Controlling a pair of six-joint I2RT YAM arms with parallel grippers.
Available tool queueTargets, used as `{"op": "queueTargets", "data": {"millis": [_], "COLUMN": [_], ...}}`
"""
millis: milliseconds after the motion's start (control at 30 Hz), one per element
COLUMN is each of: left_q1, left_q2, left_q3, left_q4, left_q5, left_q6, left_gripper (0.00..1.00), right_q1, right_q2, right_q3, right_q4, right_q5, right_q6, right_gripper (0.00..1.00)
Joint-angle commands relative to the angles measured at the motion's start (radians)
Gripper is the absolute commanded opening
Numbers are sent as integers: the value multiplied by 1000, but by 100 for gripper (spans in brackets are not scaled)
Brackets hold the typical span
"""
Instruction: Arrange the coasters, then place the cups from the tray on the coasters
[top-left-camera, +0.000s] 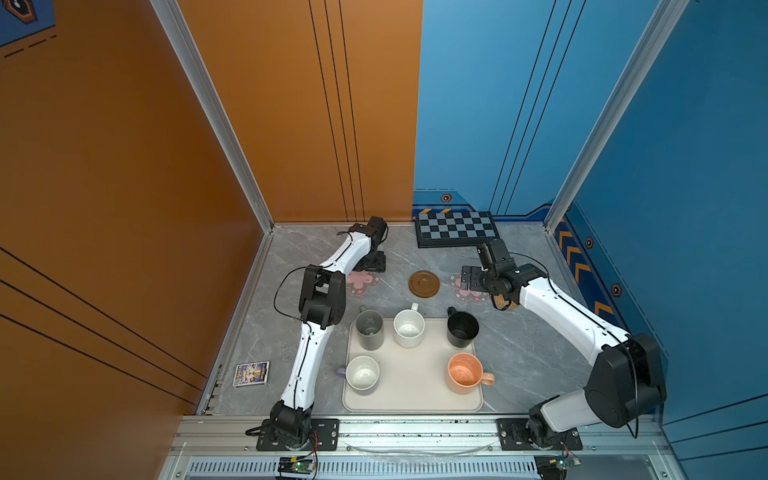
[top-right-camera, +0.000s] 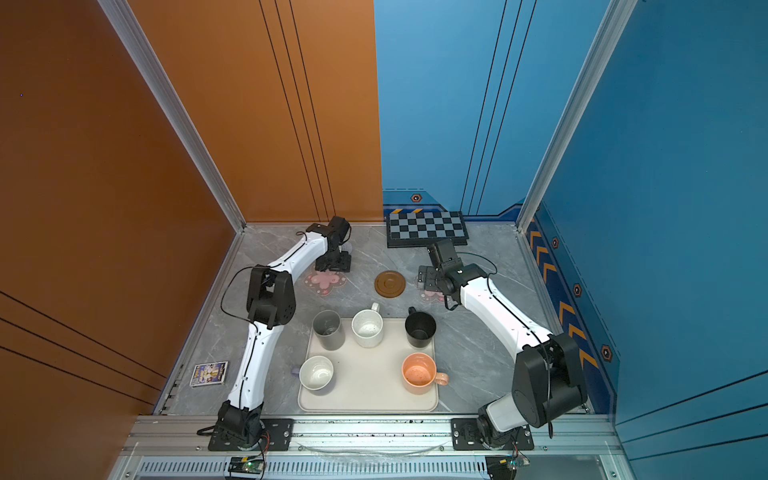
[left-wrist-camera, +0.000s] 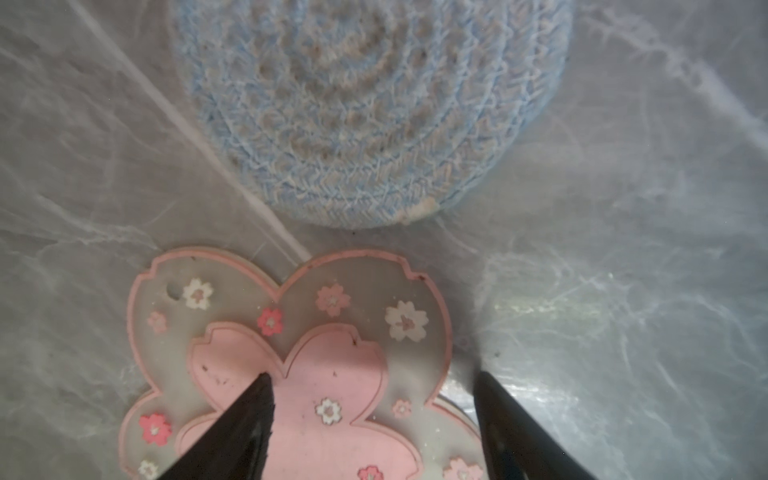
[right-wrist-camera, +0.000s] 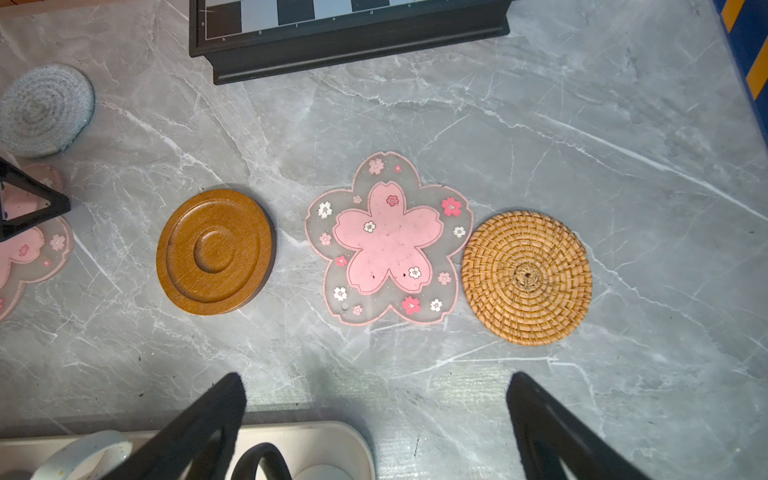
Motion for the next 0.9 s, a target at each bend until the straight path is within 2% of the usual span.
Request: {"op": "queueTargets", "data": {"millis": [0, 100, 467, 867], "left_q1": [26, 49, 145, 233], "left_q2": [2, -30, -103, -165], "left_q3": [-45, -98, -233, -268], "left_q4": [-36, -35, -34, -31], "left_q5": [-30, -10, -46, -61], "left_q6": [-28, -48, -81, -48], "left_gripper": [77, 77, 77, 77], "right_q1": [9, 9, 26, 52], "right_q2": [6, 10, 39, 42], "right_q3": [24, 20, 38, 49], "right_q4": [6, 8, 31, 31], "right_q5": [-6, -8, -28, -21], "right_q6": [-7, -5, 22, 40], "right_gripper": [100, 100, 100, 100]}}
